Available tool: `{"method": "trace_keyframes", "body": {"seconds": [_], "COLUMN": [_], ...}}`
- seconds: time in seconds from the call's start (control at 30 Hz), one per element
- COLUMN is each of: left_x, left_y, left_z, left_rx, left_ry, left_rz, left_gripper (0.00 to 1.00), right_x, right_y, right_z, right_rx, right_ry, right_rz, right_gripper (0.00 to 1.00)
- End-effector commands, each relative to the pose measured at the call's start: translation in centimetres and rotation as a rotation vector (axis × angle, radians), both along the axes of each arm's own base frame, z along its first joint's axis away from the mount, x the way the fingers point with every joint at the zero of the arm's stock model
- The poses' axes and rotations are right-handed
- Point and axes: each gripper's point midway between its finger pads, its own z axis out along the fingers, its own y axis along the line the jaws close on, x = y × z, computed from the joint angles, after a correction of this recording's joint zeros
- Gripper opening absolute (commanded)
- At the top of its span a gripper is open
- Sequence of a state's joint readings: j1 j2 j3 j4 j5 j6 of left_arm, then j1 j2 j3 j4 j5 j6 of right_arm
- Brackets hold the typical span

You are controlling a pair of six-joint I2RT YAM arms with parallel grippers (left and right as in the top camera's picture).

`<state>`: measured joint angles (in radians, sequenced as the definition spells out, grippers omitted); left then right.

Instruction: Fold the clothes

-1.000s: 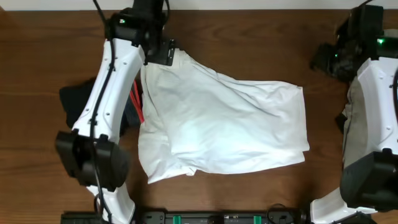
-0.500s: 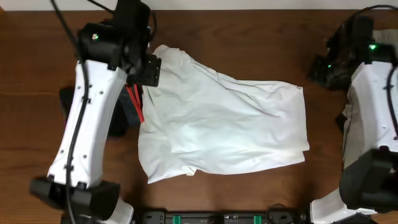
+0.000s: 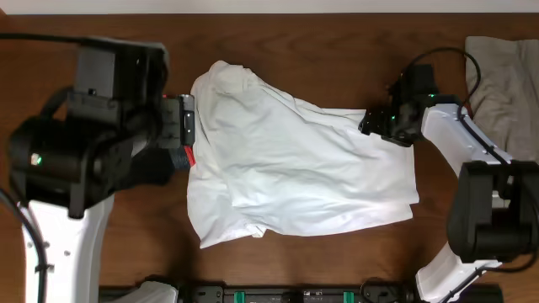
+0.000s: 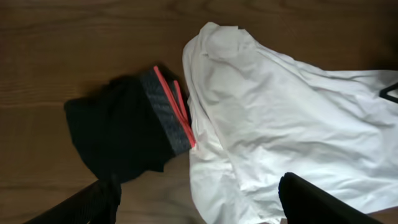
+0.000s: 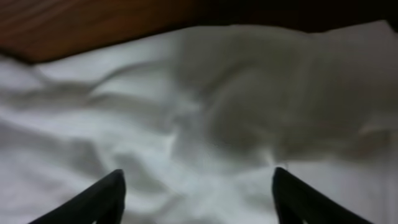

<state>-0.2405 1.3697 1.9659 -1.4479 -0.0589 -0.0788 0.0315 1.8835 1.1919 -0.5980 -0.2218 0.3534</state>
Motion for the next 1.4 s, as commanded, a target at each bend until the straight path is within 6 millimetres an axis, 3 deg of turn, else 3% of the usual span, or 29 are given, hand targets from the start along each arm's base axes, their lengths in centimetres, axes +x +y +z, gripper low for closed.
{"method": "trace_keyframes", "body": {"seconds": [0.0, 0.2, 0.27, 0.47, 0.67, 0.73, 0.77, 0.83, 0.87, 0.97, 1.2, 1.37], "left_x": [-0.4, -0.7, -0.7, -0.7, -0.7, -0.7, -0.7, -0.7, -0.7, -0.7, -1.2, -1.8], "left_y": [0.0, 0.1, 0.1, 0.1, 0.1, 0.1, 0.1, 0.1, 0.1, 0.1, 0.3, 0.5], "left_z": [0.3, 0.1, 0.1, 0.1, 0.1, 0.1, 0.1, 0.1, 0.1, 0.1, -0.3, -0.7], "left_rx": [-0.009, -0.005, -0.005, -0.004, -0.004, -0.004, -0.004, -0.004, -0.004, -0.003, 0.006, 0.013], "left_ry": [-0.004, 0.014, 0.014, 0.014, 0.013, 0.013, 0.013, 0.013, 0.014, 0.015, 0.036, 0.069], "left_rz": [0.004, 0.004, 0.004, 0.005, 0.005, 0.005, 0.005, 0.005, 0.005, 0.005, 0.007, 0.008], "left_gripper": [0.83, 0.83, 0.83, 0.83, 0.83, 0.83, 0.83, 0.83, 0.83, 0.84, 0.91, 0.91], "right_x": [0.2, 3.3, 4.6, 9.3, 14.6, 15.1, 15.2, 14.9, 14.6, 13.0, 6.4, 2.2], "right_y": [-0.5, -1.3, -1.9, -3.8, -7.8, -9.0, -9.5, -10.2, -10.2, -10.1, -8.4, -7.2], "right_z": [-2.1, -2.0, -1.2, 3.2, 10.6, 11.7, 11.9, 11.7, 11.4, 9.9, 5.5, 4.1], "right_rx": [-0.017, -0.003, 0.009, 0.089, 0.184, 0.187, 0.186, 0.193, 0.200, 0.206, 0.221, 0.234], "right_ry": [0.030, -0.081, -0.133, -0.301, -0.576, -0.610, -0.614, -0.599, -0.582, -0.500, -0.194, -0.022], "right_rz": [-0.081, -0.112, -0.136, -0.172, -0.181, -0.204, -0.214, -0.228, -0.229, -0.205, -0.119, -0.065], "right_gripper": [0.63, 0.12, 0.01, 0.01, 0.01, 0.12, 0.16, 0.41, 0.49, 0.59, 0.64, 0.65]}}
